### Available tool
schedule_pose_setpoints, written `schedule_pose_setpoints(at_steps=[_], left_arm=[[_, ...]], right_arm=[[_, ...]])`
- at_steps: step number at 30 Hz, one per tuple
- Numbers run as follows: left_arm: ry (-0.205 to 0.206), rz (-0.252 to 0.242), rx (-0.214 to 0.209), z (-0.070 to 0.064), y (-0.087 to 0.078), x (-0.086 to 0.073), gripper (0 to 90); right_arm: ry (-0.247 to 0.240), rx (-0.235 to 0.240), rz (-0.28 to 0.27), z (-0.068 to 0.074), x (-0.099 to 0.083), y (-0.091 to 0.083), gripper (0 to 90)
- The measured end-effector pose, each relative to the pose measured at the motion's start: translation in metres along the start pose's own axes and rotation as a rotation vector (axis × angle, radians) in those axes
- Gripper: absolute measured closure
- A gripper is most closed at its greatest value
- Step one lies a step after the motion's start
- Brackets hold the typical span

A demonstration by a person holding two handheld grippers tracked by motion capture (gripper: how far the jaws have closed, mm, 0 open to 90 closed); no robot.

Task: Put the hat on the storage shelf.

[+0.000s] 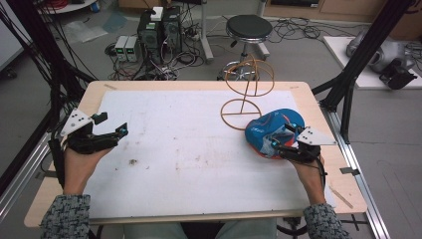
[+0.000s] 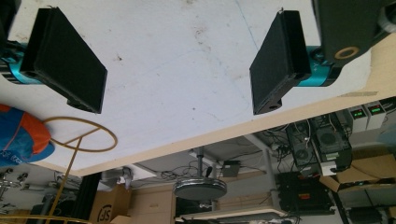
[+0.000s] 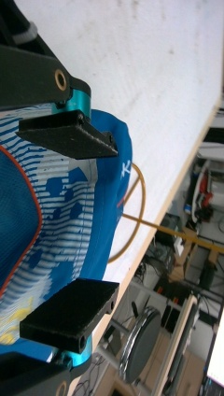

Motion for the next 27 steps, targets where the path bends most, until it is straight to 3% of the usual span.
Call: schedule_pose_setpoints(at_steps=[1,7,9,13,22,23,27], left_arm=[[0.001,0.0,0.003,0.0,0.0,0.0,19.1],[-0.002,0.009,0.004,0.001,0.0,-0.001,19.1],[-0.008,0.011,0.003,0.001,0.001,-0.002,19.1],[-0.007,0.02,0.002,0.002,0.002,-0.004,19.2],[-0.013,0.018,0.008,0.002,0.002,-0.004,19.2],[-0.012,0.019,0.007,0.002,0.003,-0.004,19.2],[-0.012,0.02,-0.001,0.0,0.004,-0.004,19.2]], right_arm=[[-0.04,0.013,0.017,0.001,0.0,0.005,32.4],[-0.023,0.037,0.051,-0.001,-0.001,0.011,34.2],[-0.085,0.031,0.049,-0.005,0.0,0.015,34.6],[-0.14,0.045,0.082,-0.003,0.0,0.021,41.4],[-0.148,0.064,0.116,-0.003,0.0,0.023,61.9],[-0.153,0.066,0.126,-0.003,0.0,0.022,67.4],[-0.151,0.061,0.133,-0.004,-0.001,0.022,69.7]])
Point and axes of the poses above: each handheld gripper's, and its own axes: y roughly forward along the jaws, x roughly out of its top, z roughly to its left, the point moved 6 cm from there along y, roughly forward along the jaws, and after that the axes turned 2 degrees about -y, right-handed, at the moved point
